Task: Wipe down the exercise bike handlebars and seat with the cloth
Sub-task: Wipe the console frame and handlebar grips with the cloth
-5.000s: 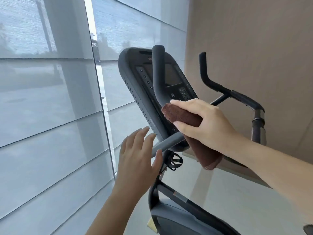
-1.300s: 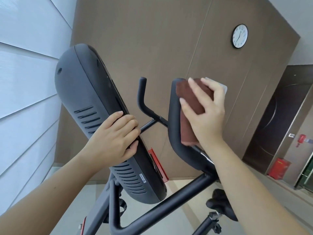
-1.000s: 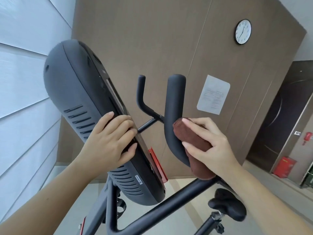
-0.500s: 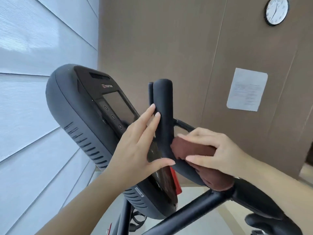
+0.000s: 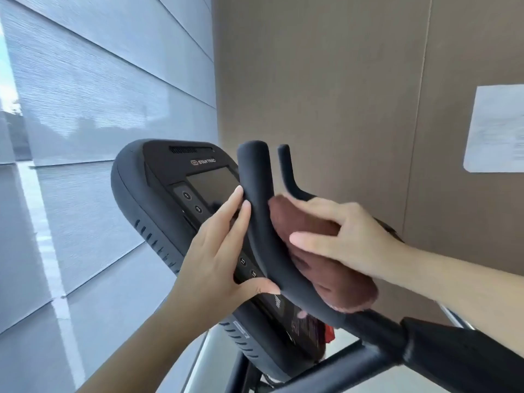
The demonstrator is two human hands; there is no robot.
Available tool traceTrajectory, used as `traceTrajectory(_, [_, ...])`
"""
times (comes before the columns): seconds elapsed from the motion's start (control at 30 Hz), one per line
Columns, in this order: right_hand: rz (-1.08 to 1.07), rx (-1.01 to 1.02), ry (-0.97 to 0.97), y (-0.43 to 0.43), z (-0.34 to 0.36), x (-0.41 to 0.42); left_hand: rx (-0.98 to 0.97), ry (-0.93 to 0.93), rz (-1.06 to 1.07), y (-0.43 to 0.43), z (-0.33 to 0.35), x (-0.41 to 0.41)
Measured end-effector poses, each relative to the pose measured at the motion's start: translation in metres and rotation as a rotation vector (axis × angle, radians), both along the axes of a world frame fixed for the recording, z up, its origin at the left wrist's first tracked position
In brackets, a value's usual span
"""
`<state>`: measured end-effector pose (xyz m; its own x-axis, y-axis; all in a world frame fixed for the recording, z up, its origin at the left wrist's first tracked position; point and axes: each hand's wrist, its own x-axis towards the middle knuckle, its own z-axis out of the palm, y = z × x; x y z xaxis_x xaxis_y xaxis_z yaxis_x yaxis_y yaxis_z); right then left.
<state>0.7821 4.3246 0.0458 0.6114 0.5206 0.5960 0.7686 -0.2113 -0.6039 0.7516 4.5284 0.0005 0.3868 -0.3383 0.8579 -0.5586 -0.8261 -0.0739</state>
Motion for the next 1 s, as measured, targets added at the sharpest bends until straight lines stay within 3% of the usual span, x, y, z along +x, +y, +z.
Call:
traceTrajectory(0.07, [0.038,-0.261,-0.016,-0.020,-0.006,-0.004,-0.004,0.000,0.026,-0.002,-0.001,-0.002])
traceTrajectory(0.13, [0.046,-0.372,-0.095,-0.028,-0.005,-0.001,-0.013,0.000,0.046,-0.005,0.000,-0.004])
traceTrajectory(0.33, [-0.108,0.123,-0.238,-0.010,0.016,0.036,-0.021,0.016,0.131,-0.013,-0.006,-0.011])
traceTrajectory(0.4, [-0.080,0.170,-0.239,0.001,0.018,0.045,-0.026,0.022,0.160,-0.015,-0.007,-0.013])
traceTrajectory(0.5, [0.122,0.184,-0.039,0.015,0.007,0.046,-0.023,0.012,0.181,-0.016,-0.006,-0.013])
traceTrajectory(0.57, [0.198,0.175,-0.008,0.012,-0.003,0.047,-0.033,0.006,0.176,-0.016,-0.007,-0.012])
traceTrajectory(0.73, [0.292,-0.227,-0.106,-0.023,-0.019,0.045,-0.034,0.001,0.182,-0.017,-0.007,-0.010])
traceTrajectory(0.8, [0.273,-0.300,-0.142,-0.029,-0.017,0.044,-0.037,0.014,0.199,-0.017,-0.007,-0.011])
traceTrajectory(1.0, [0.115,0.110,-0.180,-0.003,0.017,0.056,-0.011,0.002,0.223,-0.017,-0.007,-0.012])
